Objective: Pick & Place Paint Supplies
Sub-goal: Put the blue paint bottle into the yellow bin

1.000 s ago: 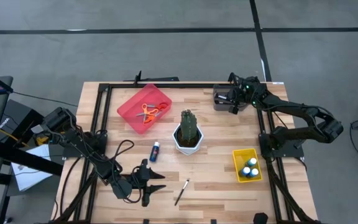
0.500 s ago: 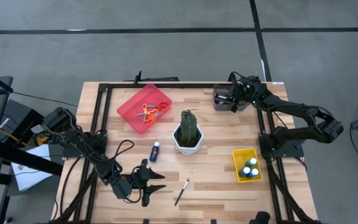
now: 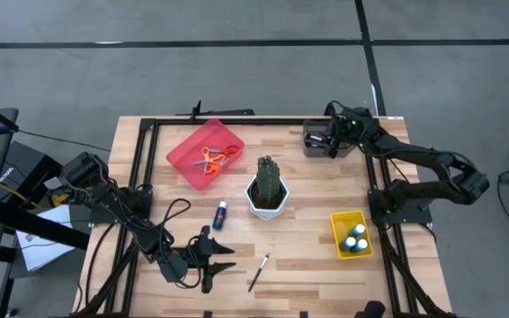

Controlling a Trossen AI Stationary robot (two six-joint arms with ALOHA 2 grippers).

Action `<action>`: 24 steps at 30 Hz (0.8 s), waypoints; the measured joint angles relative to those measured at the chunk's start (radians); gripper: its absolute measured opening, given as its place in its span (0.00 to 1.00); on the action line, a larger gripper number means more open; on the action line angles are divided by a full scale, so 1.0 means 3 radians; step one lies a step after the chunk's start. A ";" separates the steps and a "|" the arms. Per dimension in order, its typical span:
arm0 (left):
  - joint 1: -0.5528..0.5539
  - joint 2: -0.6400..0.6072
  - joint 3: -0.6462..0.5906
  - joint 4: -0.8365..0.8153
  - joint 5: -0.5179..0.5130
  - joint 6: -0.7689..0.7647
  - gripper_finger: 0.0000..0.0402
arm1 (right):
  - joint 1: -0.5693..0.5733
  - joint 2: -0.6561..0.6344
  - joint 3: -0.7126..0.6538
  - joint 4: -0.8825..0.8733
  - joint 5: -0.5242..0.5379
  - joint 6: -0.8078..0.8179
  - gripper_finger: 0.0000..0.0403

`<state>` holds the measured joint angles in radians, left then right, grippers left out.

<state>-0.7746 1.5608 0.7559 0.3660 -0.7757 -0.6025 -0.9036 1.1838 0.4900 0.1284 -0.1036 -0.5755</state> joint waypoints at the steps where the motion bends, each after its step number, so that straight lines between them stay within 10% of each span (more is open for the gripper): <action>1: -0.0001 0.0000 0.0000 -0.0005 0.0000 0.0001 0.41 | 0.0010 -0.0026 0.0000 0.0000 0.0000 0.0001 0.40; 19: 0.0150 -0.0013 0.0000 -0.0003 -0.0039 0.0667 0.41 | 0.0568 -0.0674 0.0000 -0.0157 -0.0025 0.1754 0.38; 24: 0.0282 -0.0014 0.0000 0.0004 -0.0107 0.0971 0.41 | 0.0745 -0.0713 0.0000 -0.0205 -0.0614 0.2073 0.40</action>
<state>-0.6901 1.5566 0.7559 0.3672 -0.8078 -0.3113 -0.6801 0.9698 0.4900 0.0669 -0.2877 0.0464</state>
